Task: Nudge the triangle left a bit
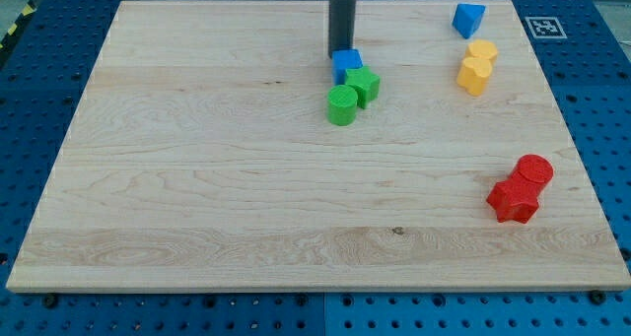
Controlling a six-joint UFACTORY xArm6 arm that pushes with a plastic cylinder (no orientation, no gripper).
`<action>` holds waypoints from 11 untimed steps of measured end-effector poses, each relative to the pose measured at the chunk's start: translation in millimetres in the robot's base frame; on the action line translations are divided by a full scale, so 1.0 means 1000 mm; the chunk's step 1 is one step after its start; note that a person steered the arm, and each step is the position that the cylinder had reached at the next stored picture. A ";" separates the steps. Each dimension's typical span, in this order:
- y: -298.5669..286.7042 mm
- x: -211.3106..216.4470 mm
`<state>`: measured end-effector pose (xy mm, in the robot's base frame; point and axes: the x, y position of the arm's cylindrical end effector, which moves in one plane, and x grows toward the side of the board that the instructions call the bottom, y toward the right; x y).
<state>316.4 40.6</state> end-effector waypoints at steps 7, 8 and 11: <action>0.238 -0.111; 0.230 -0.080; 0.125 -0.089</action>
